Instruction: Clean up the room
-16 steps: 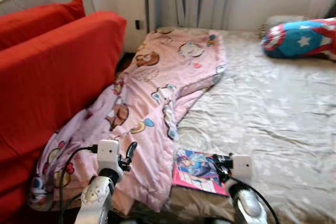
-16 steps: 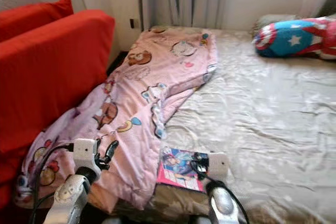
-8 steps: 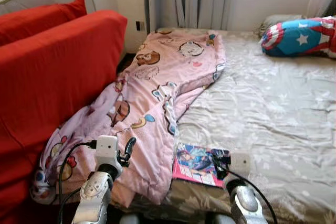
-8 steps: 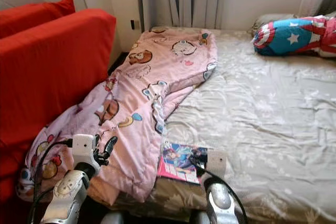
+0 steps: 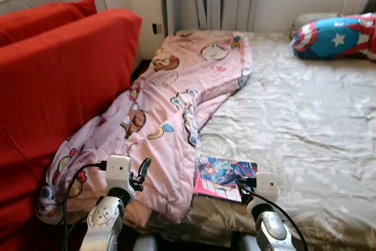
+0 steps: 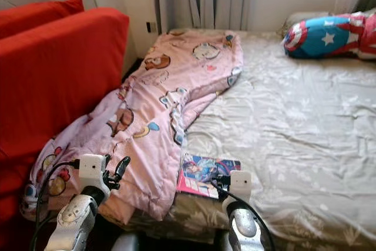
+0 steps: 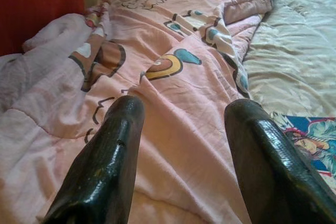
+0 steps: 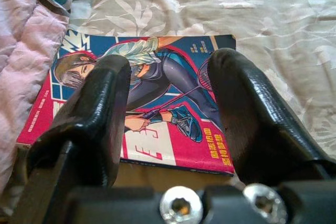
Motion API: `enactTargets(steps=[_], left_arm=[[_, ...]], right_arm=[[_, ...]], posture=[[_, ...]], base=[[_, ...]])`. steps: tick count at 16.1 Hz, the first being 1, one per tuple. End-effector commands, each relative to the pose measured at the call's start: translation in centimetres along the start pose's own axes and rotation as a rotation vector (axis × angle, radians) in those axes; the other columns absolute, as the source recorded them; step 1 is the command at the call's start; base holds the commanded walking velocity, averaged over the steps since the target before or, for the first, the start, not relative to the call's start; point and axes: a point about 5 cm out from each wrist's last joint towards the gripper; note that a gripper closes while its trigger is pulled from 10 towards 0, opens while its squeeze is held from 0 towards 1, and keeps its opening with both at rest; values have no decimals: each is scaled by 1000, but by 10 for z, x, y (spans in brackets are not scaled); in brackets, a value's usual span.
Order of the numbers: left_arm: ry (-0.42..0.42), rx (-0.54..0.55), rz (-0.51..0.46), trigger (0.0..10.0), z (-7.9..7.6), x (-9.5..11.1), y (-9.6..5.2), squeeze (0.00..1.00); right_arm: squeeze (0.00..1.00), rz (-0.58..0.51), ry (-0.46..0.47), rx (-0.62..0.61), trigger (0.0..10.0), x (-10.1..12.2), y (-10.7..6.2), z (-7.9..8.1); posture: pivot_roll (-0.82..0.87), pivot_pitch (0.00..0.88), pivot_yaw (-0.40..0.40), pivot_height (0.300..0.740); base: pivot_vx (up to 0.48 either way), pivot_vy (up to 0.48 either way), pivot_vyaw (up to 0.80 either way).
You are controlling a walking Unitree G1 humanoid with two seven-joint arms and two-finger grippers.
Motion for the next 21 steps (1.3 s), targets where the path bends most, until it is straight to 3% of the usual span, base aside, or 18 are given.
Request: enactTargets(steps=[1, 3, 4, 8, 10, 11, 12, 17, 21], left_arm=[[5, -2, 22, 10000, 3, -3, -4, 0], [8, -5, 28, 10000, 4, -5, -8, 0], [10, -7, 32, 10000, 5, -6, -10, 0], [27, -14, 46, 10000, 7, -7, -22, 0], [32, -15, 44, 10000, 8, -5, -25, 0], [34, -16, 45, 10000, 9, -4, -26, 0], [37, -15, 45, 10000, 10, -2, -32, 0], [47, -5, 94, 10000, 14, -4, -55, 0], [52, -3, 119, 10000, 14, -3, -66, 0]], right_arm=[[0, 2, 30, -8, 10000, 2, 3, 3], [0, 9, 105, -31, 10000, 2, 4, -1], [1000, 14, 184, -50, 10000, 2, 5, -5], [1000, 38, 390, -179, 10000, 2, 6, -24], [1000, 42, 404, -191, 10000, 3, 6, -27], [706, 45, 412, -186, 10000, 4, 7, -27], [0, 43, 421, -179, 10000, 4, 7, -27], [0, 2, 473, -150, 10000, 17, 13, -29], [0, -25, 506, -129, 10000, 27, 16, -33]], posture=[[78, 0, 42, 587], [86, 1, 50, 587], [93, 10, 54, 587], [131, 60, 76, 587], [142, 81, 81, 587], [146, 90, 83, 587], [154, 113, 84, 587], [177, 185, 87, 587], [186, 206, 89, 587]], base=[[0, 0, 0], [0, 0, 0], [0, 0, 0], [0, 0, 0], [0, 0, 0], [0, 0, 0], [0, 0, 0], [0, 0, 0], [0, 0, 0]])
Point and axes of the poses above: a point about 5 cm out from each wrist's last joint towards the gripper, its own y axis pointing out of the wrist towards the gripper, its own x axis along the axis of the wrist's last joint, z = x × y, and after that the axes turned 14 degrees about y, right-handed
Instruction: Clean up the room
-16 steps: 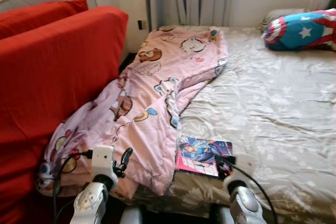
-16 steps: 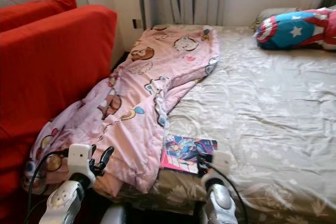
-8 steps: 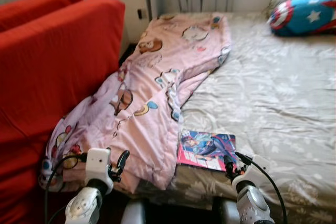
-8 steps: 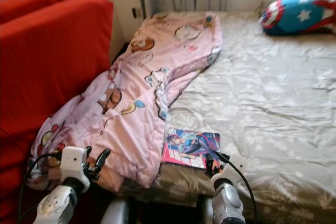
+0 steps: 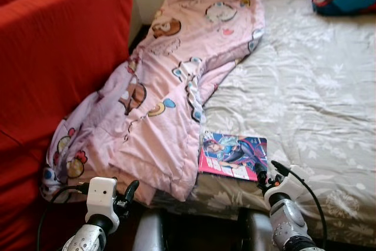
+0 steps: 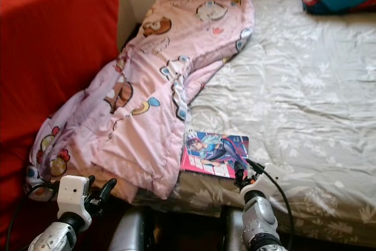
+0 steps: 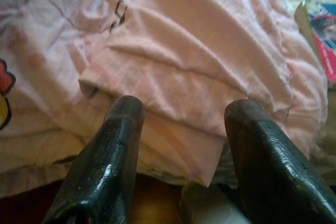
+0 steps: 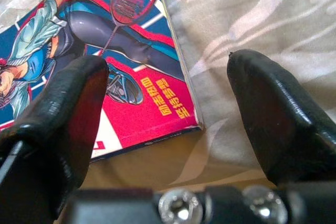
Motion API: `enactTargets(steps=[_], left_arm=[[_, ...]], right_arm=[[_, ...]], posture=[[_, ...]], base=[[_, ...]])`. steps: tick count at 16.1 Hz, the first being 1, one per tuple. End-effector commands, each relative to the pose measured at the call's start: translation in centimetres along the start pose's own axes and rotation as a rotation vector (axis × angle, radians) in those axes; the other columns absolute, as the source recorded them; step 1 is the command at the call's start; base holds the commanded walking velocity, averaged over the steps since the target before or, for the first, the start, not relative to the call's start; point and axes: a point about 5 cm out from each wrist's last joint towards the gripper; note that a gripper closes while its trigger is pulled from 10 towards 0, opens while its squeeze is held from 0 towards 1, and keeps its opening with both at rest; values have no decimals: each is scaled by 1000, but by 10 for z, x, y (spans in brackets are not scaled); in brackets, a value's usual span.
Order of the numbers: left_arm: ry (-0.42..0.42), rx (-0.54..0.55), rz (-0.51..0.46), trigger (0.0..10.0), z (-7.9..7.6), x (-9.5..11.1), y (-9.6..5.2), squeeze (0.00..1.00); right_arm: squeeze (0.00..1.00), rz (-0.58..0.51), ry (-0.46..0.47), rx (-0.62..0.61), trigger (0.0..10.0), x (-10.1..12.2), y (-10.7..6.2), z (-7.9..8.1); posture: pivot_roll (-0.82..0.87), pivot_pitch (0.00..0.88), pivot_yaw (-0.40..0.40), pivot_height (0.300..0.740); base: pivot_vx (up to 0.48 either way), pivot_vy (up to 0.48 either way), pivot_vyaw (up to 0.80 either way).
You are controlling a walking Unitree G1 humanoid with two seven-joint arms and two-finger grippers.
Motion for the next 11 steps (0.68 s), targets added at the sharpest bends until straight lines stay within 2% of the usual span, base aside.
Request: enactTargets(steps=[1, 7, 11], left_arm=[[6, 6, 19, 10000, 4, -1, -5, 0], [10, 1, 37, 10000, 4, 1, -11, 0], [12, -7, 40, 10000, 2, 3, -11, 0]], right_arm=[[0, 23, 39, 7, 10000, -4, -1, 0], [0, 3, 113, 143, 10000, 12, 3, 6], [0, 23, 130, 144, 10000, 10, 1, 0]], posture=[[192, 211, 89, 587], [204, 216, 100, 587], [206, 223, 105, 587]], base=[[0, 0, 0], [0, 0, 0], [0, 0, 0]])
Point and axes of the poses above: a point about 5 cm out from each wrist's last joint towards the gripper, its own y axis pointing out of the wrist towards the gripper, its own x axis along the axis of the wrist's last joint, z = x × y, and after that the axes turned 14 degrees about y, right-handed
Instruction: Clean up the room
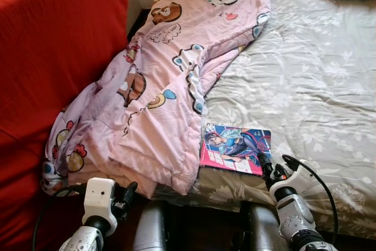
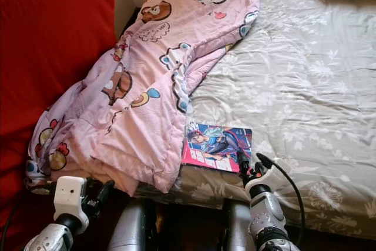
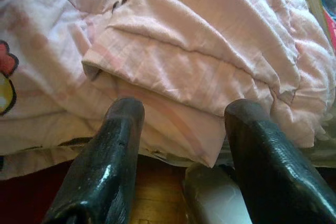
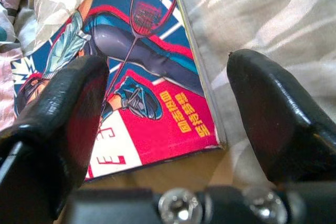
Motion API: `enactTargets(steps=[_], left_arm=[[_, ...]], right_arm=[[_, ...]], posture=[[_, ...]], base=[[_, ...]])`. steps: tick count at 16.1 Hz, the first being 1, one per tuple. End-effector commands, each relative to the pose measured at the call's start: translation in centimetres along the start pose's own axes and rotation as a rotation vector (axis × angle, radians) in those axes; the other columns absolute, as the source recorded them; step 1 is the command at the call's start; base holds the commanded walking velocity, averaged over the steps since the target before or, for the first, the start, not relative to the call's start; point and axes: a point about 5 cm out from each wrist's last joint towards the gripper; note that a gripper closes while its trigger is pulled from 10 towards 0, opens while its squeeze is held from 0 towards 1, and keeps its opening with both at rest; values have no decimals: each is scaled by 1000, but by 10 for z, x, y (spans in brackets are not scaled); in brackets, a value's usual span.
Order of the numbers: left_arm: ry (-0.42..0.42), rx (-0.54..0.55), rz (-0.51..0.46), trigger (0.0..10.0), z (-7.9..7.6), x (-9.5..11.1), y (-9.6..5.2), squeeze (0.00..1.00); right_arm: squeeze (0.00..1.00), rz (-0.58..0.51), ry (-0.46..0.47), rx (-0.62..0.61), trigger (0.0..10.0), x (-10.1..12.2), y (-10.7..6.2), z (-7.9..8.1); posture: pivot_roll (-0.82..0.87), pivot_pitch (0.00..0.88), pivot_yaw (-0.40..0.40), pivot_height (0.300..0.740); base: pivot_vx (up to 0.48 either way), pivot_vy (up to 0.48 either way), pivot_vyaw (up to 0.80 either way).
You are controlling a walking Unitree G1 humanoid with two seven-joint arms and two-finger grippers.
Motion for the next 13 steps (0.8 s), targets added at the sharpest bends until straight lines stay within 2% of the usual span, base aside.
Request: enactTargets(steps=[1, 7, 11, 12, 13], left_arm=[[7, -11, 33, 10000, 0, -5, -5, 0], [21, -16, 34, 10000, 2, -3, -8, 0], [30, -22, 35, 10000, 2, -2, -11, 0], [34, -26, 35, 10000, 1, -2, -12, 0], [37, -30, 33, 10000, -1, 0, -15, 0]], right_arm=[[0, 41, 38, -6, 10000, -11, -5, -6], [0, 95, 106, 57, 10000, -22, -6, 0], [0, 84, 166, -11, 10000, -24, -11, -12], [0, 90, 205, -22, 10000, -26, -14, -16], [0, 95, 285, -38, 10000, -31, -19, -21]], posture=[[214, 226, 105, 587], [225, 229, 105, 587], [233, 236, 107, 587], [235, 240, 107, 587], [242, 246, 105, 587]], base=[[0, 0, 0], [0, 0, 0], [0, 0, 0], [0, 0, 0], [0, 0, 0]])
Point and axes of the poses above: a point about 5 cm out from each wrist's last joint towards the gripper, its own y axis pointing out of the wrist towards the gripper, its own x axis along the axis of the wrist's last joint, z = x × y, and after that the axes turned 14 degrees about y, right-handed
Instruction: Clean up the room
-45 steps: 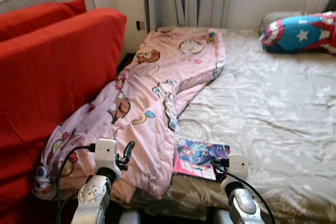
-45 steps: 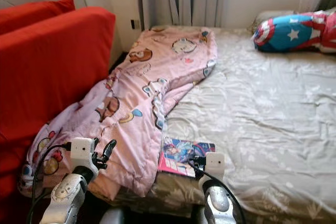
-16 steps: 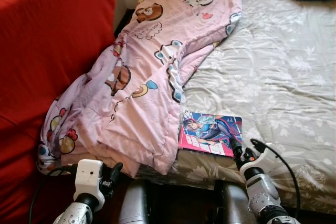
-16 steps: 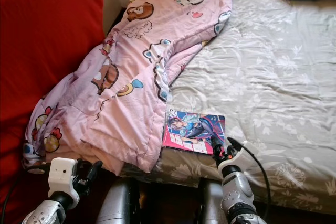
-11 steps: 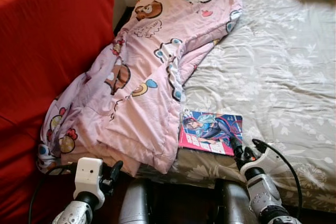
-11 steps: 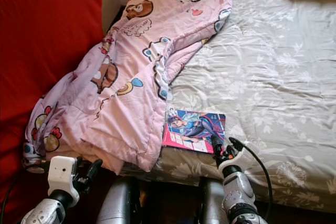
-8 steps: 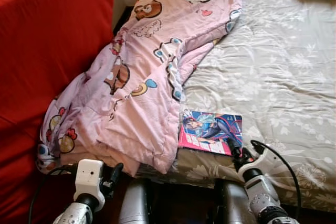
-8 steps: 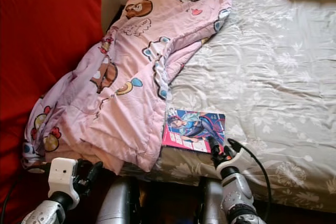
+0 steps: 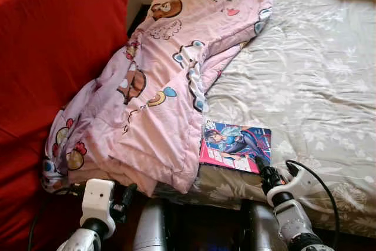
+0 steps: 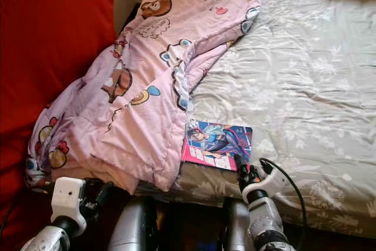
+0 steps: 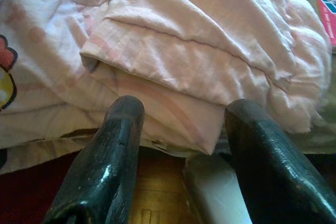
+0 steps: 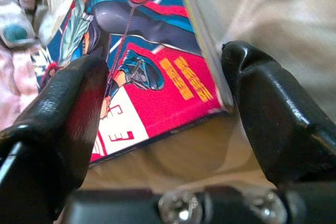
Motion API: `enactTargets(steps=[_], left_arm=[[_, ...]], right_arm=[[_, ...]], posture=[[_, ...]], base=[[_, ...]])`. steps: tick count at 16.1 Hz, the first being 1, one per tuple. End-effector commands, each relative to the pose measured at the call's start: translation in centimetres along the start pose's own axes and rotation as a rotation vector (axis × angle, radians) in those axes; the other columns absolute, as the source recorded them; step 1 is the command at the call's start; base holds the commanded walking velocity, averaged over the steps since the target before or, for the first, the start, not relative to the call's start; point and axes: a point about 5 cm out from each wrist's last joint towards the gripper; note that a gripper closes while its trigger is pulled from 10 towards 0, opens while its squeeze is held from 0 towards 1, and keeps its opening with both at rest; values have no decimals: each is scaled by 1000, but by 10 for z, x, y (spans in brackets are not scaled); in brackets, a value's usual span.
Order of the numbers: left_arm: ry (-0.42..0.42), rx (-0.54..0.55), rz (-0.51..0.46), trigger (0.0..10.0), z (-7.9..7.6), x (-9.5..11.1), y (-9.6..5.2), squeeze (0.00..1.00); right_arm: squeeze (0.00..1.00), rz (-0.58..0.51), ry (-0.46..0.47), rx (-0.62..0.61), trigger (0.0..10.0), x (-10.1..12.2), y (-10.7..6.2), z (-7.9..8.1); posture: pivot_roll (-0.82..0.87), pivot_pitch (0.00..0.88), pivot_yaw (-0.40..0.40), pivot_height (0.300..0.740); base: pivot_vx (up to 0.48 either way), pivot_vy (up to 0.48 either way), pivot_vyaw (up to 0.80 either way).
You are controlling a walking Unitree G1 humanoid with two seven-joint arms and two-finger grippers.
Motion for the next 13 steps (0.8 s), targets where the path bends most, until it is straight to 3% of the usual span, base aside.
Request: enactTargets(steps=[1, 3, 7, 13], left_arm=[[13, -4, 21, 10000, 1, -2, -5, 0], [21, -8, 21, 10000, 0, -1, -8, 0], [35, -12, 24, 10000, 2, 2, -11, 0], [49, -6, 13, 10000, 6, 9, -12, 0]], right_arm=[[0, 43, 81, -82, 10000, -17, -13, -18], [0, 44, 182, -77, 10000, -22, -14, -20], [0, 39, 276, -127, 10000, -25, -13, -21], [0, 68, 301, -205, 10000, -30, -5, -14]], posture=[[244, 247, 104, 587], [258, 257, 105, 587], [272, 271, 110, 587], [291, 271, 104, 587]], base=[[0, 0, 0], [0, 0, 0], [0, 0, 0], [0, 0, 0]])
Point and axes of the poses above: a point about 5 cm out from each wrist's last joint towards the gripper, its own y axis pointing out of the wrist towards the gripper, its own x axis along the axis of the wrist's last joint, z = x × y, and after that the axes turned 14 degrees about y, right-handed
